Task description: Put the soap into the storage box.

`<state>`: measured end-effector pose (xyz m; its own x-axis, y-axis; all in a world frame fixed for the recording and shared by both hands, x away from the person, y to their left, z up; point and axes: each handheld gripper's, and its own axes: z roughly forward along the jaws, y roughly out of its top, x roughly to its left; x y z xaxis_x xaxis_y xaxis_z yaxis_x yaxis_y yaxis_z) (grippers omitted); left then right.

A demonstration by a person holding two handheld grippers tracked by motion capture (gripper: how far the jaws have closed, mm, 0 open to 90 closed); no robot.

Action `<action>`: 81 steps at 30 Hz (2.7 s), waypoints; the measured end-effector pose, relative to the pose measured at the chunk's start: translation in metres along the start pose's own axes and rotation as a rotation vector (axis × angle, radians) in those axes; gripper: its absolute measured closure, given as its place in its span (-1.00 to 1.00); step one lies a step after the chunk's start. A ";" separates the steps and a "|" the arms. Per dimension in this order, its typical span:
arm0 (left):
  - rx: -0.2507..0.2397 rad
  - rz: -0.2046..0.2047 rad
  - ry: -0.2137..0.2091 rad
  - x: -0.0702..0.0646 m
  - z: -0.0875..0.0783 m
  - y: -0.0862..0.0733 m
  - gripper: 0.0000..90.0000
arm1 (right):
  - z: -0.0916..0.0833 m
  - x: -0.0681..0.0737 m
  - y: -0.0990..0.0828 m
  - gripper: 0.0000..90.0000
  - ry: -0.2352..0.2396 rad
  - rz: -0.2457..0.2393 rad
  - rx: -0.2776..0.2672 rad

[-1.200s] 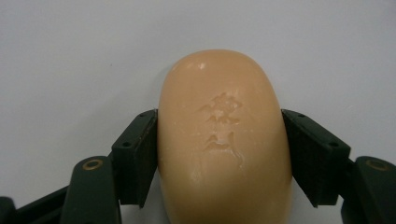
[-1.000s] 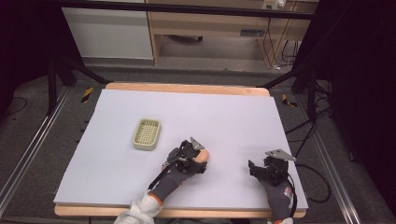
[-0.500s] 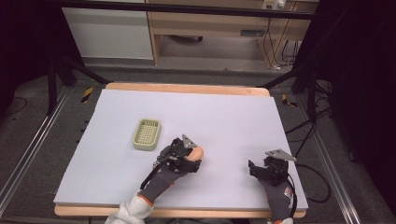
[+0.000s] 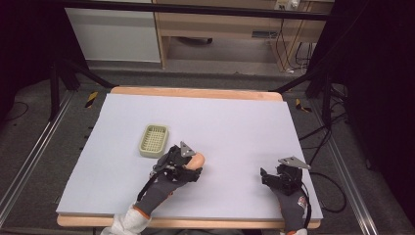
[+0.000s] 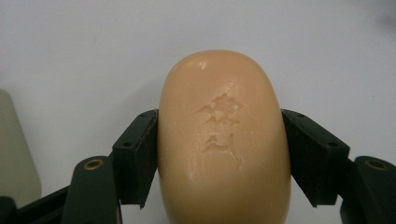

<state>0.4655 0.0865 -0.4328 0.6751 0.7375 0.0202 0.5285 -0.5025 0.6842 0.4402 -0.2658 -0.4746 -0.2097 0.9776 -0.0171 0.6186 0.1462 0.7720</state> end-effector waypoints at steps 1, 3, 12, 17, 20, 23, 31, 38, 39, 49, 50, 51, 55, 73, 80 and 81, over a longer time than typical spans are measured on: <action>0.001 0.000 0.004 0.002 -0.002 -0.001 -0.31 | 0.000 0.000 0.000 -0.71 0.000 0.001 0.000; -0.003 -0.008 0.014 0.007 -0.006 -0.004 -0.31 | 0.000 0.000 0.000 -0.71 -0.002 -0.003 0.001; -0.029 -0.037 0.037 0.021 -0.021 -0.010 -0.31 | 0.000 0.000 -0.001 -0.71 0.000 -0.001 0.000; -0.030 -0.052 0.050 0.027 -0.025 -0.013 -0.31 | -0.002 0.001 0.000 -0.71 0.005 -0.009 -0.008; -0.030 -0.063 0.059 0.033 -0.028 -0.014 -0.31 | -0.002 0.003 0.000 -0.71 0.009 -0.019 -0.007; -0.040 -0.071 0.064 0.036 -0.030 -0.015 -0.31 | -0.002 0.004 0.000 -0.71 0.009 -0.018 -0.004; -0.054 -0.096 0.074 0.045 -0.034 -0.015 -0.31 | -0.001 0.006 0.001 -0.71 0.011 -0.021 -0.005; -0.076 -0.115 0.078 0.054 -0.042 -0.014 -0.31 | 0.000 0.005 0.001 -0.71 0.012 -0.025 -0.006; -0.075 -0.114 0.080 0.055 -0.043 -0.013 -0.31 | 0.000 0.005 0.001 -0.71 0.013 -0.029 -0.007; -0.086 -0.153 0.103 0.070 -0.047 -0.013 -0.31 | 0.001 0.005 0.001 -0.71 0.010 -0.022 0.002; -0.085 -0.157 0.104 0.072 -0.046 -0.013 -0.31 | 0.002 0.005 0.001 -0.71 0.010 -0.027 0.002; -0.081 -0.155 0.105 0.073 -0.046 -0.013 -0.31 | 0.002 0.005 0.001 -0.71 0.010 -0.027 0.002; -0.079 -0.161 0.113 0.077 -0.044 -0.012 -0.31 | 0.003 0.006 0.001 -0.71 0.009 -0.027 0.009; -0.079 -0.195 0.155 0.097 -0.039 -0.008 -0.30 | 0.005 0.007 0.002 -0.71 0.008 -0.036 0.009; -0.076 -0.204 0.170 0.102 -0.038 -0.006 -0.30 | 0.005 0.007 0.002 -0.71 0.007 -0.035 0.009; -0.080 -0.207 0.173 0.103 -0.038 -0.006 -0.30 | 0.005 0.007 0.002 -0.71 0.007 -0.036 0.008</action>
<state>0.5124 0.1827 -0.4074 0.4550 0.8905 -0.0067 0.5993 -0.3007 0.7419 0.4439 -0.2580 -0.4763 -0.2368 0.9707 -0.0401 0.6167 0.1820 0.7658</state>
